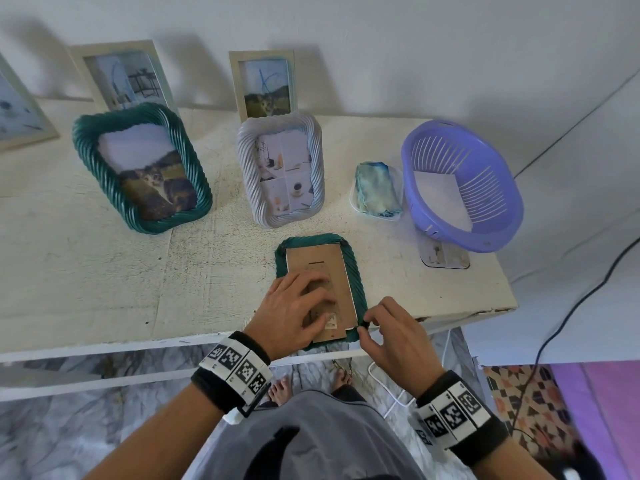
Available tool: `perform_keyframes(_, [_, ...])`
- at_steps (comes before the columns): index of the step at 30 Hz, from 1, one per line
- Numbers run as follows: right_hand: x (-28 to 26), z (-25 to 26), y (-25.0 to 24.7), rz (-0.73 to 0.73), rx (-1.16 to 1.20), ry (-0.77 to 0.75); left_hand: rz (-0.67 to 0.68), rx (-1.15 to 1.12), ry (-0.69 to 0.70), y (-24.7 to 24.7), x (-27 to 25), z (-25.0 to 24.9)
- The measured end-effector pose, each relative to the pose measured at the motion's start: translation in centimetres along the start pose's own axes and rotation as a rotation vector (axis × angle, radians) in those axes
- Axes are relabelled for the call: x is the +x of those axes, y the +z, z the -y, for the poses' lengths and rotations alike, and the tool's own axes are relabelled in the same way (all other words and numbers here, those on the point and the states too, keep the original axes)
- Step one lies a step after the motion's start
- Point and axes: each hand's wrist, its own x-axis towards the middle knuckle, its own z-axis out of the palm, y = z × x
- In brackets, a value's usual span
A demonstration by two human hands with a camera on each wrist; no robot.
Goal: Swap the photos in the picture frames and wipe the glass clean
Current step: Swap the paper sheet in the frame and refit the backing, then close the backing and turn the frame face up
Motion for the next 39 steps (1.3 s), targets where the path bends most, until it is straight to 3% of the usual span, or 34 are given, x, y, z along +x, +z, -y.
perform_keyframes(5, [0.0, -0.1, 0.2, 0.036, 0.107, 0.091, -0.011, 0.010, 0.001, -0.1, 0.0, -0.1])
perform_keyframes(10, [0.0, -0.2, 0.5, 0.066, 0.240, 0.052, -0.015, 0.017, 0.011, 0.0, 0.0, 0.0])
perform_keyframes(13, [0.0, -0.5, 0.5, 0.029, 0.192, 0.078, -0.013, 0.023, 0.008, 0.0, -0.1, 0.1])
perform_keyframes(22, [-0.1, -0.3, 0.3, -0.027, 0.106, -0.046, -0.012, 0.013, 0.006, 0.0, -0.1, 0.0])
perform_keyframes(32, [0.0, 0.4, -0.3, -0.004, -0.144, -0.144, 0.035, 0.004, 0.019, -0.1, -0.2, 0.1])
perform_keyframes(36, [0.1, 2.3, 0.2, 0.037, -0.095, -0.203, 0.062, -0.060, 0.057, -0.5, -0.5, 0.8])
perform_keyframes(39, [0.0, 2.9, 1.0, 0.084, -0.088, -0.210, -0.024, -0.137, 0.052, -1.5, -1.0, 1.0])
